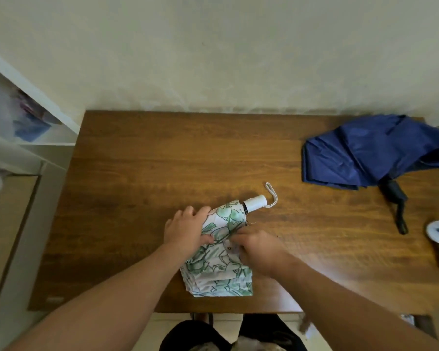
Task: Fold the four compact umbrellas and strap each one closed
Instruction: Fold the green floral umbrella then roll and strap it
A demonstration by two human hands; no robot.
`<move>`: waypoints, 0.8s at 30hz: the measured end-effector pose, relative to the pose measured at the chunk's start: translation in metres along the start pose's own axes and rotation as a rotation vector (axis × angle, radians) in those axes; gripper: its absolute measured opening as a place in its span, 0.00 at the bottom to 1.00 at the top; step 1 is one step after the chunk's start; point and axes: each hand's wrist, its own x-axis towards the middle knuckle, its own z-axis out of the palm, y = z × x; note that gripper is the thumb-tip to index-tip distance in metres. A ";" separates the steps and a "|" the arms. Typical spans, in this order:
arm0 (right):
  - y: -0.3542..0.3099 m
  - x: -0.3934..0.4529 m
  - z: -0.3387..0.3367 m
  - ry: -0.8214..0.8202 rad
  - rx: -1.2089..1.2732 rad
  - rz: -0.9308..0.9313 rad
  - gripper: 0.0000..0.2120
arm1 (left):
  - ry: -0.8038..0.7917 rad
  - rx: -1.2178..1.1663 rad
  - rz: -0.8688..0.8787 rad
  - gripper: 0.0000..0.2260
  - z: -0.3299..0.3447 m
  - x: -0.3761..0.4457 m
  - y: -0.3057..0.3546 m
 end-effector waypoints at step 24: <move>0.007 0.066 -0.034 -0.115 -0.308 -0.065 0.32 | 0.147 0.180 -0.050 0.34 0.020 -0.022 -0.001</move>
